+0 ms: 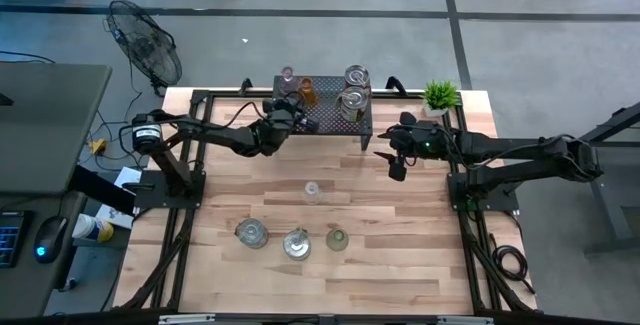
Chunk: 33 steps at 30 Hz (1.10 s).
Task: Pick & Place candle stick holders
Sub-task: Put the yellow glass candlestick on the shelf aligned with the other candlestick
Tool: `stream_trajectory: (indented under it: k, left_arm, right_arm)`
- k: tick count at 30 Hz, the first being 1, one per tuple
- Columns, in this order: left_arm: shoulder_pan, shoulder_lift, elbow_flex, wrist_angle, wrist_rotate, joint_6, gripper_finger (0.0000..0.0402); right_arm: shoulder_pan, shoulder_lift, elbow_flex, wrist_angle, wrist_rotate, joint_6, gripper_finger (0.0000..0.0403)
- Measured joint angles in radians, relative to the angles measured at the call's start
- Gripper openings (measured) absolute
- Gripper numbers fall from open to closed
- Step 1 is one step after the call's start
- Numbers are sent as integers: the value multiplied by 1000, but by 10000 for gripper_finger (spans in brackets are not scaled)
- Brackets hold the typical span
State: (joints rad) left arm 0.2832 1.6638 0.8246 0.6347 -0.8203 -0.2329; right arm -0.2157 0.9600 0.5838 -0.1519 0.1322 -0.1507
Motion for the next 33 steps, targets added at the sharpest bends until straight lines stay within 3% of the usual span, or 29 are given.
stream_trajectory:
  k: [17, 33]
  left_arm:
    - [60, 0, 0, 14, 97, 0, 0]
    - [84, 8, 61, 5, 113, 75, 0]
  right_arm:
    - [0, 0, 0, 25, 0, 0, 224]
    - [0, 0, 0, 23, 15, 0, 224]
